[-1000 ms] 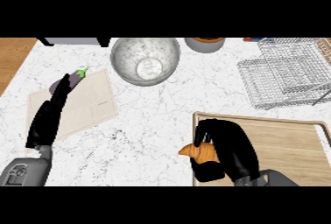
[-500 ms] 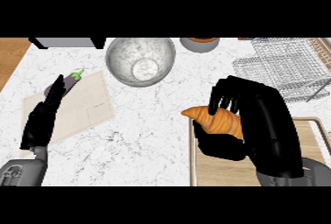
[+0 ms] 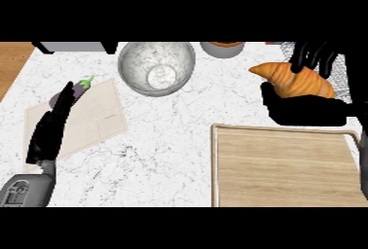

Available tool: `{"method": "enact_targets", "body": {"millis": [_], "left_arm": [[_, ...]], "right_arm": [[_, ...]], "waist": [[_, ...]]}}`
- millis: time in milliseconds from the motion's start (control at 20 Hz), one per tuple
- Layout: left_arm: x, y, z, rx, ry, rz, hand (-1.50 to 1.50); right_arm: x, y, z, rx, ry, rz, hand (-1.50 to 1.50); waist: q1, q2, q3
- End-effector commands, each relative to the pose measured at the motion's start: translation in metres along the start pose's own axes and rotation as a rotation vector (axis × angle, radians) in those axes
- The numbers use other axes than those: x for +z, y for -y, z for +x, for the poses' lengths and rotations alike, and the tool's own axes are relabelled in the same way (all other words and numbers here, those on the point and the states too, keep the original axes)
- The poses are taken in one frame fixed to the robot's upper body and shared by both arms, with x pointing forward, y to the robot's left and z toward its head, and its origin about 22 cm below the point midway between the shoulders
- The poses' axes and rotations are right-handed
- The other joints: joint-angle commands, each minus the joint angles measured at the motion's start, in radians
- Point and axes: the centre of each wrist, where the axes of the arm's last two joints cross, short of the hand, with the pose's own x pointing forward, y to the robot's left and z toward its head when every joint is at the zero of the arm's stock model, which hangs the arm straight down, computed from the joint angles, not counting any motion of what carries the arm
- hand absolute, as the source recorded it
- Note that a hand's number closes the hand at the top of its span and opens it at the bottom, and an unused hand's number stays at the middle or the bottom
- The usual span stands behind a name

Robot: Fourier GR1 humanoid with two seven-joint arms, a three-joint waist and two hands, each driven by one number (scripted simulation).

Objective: Pick the croissant from the tray and place it in the tiered basket

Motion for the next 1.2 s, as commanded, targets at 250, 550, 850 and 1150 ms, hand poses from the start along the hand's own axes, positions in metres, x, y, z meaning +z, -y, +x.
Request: {"method": "enact_targets", "body": {"millis": [250, 550, 850, 1150], "left_arm": [[0.004, -0.007, -0.002, -0.011, 0.01, 0.002, 0.0], [-0.011, -0.008, 0.001, 0.002, 0.007, -0.016, 0.0], [0.002, -0.002, 0.006, -0.003, 0.011, -0.006, 0.0], [-0.001, -0.007, 0.001, 0.006, 0.006, -0.005, 0.0]], "right_arm": [[-0.047, 0.0, -0.027, 0.093, 0.025, 0.03, 1.5], [-0.085, 0.01, -0.071, 0.374, -0.02, -0.072, 1.5], [-0.113, 0.025, -0.106, 0.492, -0.075, -0.119, 1.5], [-0.12, 0.022, -0.162, 0.472, -0.019, -0.032, 1.5]], "waist": [[0.008, 0.002, 0.0], [0.015, 0.011, 0.0], [0.016, 0.005, 0.001], [0.01, 0.005, 0.001]]}}
